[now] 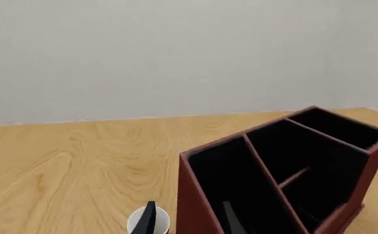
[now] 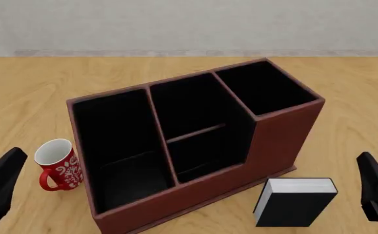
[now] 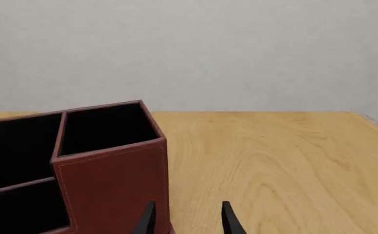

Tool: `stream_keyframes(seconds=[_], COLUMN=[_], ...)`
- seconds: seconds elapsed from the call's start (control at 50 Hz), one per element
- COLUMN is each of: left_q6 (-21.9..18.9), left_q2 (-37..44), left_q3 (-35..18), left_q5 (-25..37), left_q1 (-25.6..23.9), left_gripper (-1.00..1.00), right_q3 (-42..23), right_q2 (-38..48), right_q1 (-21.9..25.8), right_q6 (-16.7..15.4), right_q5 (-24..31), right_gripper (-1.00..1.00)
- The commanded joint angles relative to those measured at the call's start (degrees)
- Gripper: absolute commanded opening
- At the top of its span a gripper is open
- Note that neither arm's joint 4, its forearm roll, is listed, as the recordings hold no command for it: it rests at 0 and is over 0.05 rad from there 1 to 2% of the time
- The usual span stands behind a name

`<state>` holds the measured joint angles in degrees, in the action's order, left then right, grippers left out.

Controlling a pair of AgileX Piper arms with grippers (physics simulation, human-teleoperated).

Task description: Pick up the book and place it in the right compartment of the caddy.

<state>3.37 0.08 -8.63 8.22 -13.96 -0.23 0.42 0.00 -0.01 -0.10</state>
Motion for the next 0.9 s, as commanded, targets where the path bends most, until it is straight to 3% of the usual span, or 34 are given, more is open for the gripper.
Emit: stream_keyframes(seconds=[0.02,0.18,0.5,0.9], left_q6=[0.0,1.9,0.5,0.6], left_q2=[-0.1,-0.1,-0.1,0.0], left_q3=[-6.0,-11.4,-14.3,-11.7], left_q5=[5.2,9.8,12.6,11.3], left_q1=[-9.5,-16.5,-24.7,-34.5], left_gripper=[1.0,1.0,1.0,1.0], right_q3=[0.0,0.0,0.0,0.0], right_q2=[0.0,0.0,0.0,0.0], right_q1=[0.0,0.0,0.0,0.0], right_q6=[0.0,0.0,0.0,0.0], right_q5=[0.0,0.0,0.0,0.0], right_gripper=[1.0,1.0,1.0,1.0])
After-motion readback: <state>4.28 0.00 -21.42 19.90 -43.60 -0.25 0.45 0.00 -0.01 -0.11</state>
